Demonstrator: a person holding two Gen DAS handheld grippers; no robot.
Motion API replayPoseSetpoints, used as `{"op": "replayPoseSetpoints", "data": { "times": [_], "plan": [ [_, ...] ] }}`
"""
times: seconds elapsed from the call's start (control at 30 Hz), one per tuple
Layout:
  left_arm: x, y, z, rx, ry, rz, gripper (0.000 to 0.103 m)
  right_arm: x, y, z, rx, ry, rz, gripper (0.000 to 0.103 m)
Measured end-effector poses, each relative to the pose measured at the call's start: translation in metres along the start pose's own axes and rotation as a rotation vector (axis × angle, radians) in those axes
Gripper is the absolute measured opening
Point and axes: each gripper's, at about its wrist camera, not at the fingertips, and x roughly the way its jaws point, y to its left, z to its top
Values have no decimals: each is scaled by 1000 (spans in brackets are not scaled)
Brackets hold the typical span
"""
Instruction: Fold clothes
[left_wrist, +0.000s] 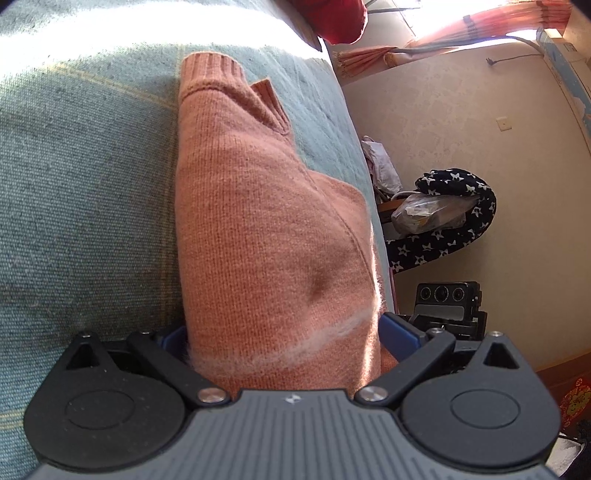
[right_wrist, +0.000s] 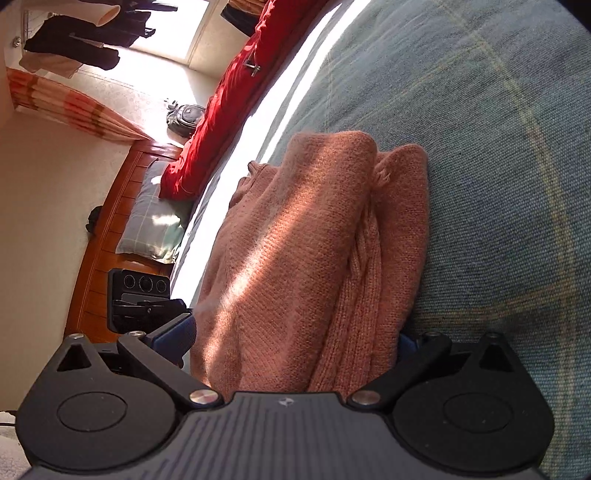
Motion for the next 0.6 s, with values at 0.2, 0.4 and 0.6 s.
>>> {"op": "replayPoseSetpoints", "data": {
  "times": [0.2, 0.4, 0.6],
  "plan": [
    [-10, 5, -5, -4, -33, 52, 74, -2, -8, 5, 14, 17, 49, 103],
    [-9, 6, -1, -12, -15, 59, 75, 11, 0, 15, 19, 33, 1, 103],
    [-7, 5, -2, 13, -19, 45, 75, 1, -6, 2, -34, -3, -15, 83]
  ]
}}
